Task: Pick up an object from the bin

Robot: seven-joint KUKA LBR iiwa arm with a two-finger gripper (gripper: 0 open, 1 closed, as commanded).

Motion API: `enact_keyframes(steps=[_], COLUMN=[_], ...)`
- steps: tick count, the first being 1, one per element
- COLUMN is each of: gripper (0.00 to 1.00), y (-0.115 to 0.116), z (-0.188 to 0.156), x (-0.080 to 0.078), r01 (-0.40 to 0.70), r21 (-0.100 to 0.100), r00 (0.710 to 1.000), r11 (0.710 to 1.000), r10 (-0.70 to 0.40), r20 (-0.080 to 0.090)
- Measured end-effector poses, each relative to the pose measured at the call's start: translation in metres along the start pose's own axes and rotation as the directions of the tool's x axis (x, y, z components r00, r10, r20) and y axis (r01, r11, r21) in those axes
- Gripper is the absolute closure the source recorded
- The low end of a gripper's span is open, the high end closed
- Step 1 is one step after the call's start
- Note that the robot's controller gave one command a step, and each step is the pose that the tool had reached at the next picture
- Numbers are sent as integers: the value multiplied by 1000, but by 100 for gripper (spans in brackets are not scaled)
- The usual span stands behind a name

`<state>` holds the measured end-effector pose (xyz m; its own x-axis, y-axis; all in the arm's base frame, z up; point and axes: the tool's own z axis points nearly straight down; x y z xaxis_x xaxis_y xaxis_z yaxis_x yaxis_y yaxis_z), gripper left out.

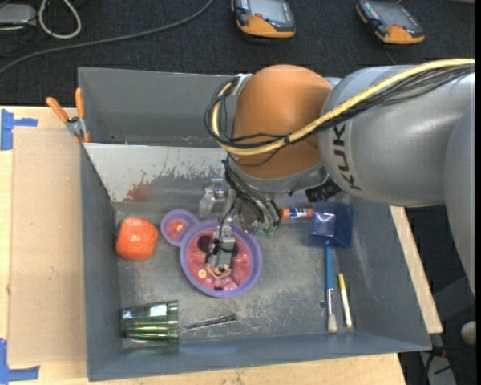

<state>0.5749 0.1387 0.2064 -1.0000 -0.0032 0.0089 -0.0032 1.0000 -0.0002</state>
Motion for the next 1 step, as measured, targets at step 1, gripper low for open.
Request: enact_keyframes(steps=[1], gripper=[0], y=[-1], z=[-5], x=[-2], r01=[-4], r21=[-1], r00=[1000], r11=[1000], r10=[4], r20=[8])
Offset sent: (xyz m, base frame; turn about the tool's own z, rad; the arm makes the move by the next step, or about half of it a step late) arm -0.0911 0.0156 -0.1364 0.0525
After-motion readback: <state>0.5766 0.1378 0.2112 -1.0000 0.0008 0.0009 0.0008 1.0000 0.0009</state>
